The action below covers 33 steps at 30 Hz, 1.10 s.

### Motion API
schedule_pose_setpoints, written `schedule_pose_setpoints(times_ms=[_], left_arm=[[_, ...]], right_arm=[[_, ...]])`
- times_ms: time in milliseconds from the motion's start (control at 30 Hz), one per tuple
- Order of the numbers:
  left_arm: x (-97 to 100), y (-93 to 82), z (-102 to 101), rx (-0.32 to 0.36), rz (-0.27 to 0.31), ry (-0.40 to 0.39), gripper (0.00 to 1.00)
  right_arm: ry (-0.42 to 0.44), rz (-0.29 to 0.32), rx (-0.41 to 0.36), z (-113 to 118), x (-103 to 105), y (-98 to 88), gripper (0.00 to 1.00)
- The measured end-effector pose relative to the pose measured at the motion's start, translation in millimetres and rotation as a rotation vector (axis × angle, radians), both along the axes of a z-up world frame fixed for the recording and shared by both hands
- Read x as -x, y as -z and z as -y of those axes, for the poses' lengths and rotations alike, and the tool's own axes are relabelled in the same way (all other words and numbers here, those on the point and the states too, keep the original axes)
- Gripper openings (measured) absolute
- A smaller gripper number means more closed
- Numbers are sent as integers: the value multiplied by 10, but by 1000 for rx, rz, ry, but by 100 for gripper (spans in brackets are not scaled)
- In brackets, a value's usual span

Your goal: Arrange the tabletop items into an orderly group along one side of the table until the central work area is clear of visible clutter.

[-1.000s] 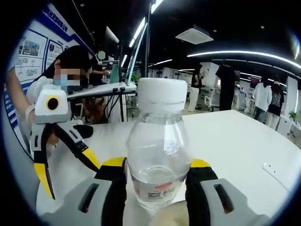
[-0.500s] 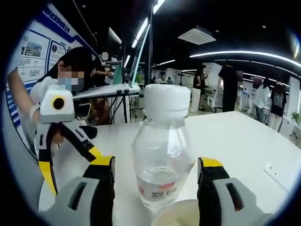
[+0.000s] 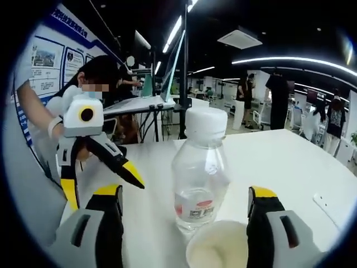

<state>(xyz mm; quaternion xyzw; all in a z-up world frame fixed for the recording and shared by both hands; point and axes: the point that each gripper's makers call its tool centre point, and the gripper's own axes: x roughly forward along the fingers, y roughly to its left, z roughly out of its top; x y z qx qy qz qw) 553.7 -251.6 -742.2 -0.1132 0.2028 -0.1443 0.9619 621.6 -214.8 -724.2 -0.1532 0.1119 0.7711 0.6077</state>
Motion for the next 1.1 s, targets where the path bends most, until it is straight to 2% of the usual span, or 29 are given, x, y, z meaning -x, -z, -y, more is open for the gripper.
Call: schedule_pose_setpoints(times_ms=[533,1100], left_arm=[[51,-118,34,-16,1,21,66],[-16,-285,198,-49,25,69,65]], right_arm=[[18,-3,19,266,25,-127,92],[125,-1,51,870,-124,-216,87]])
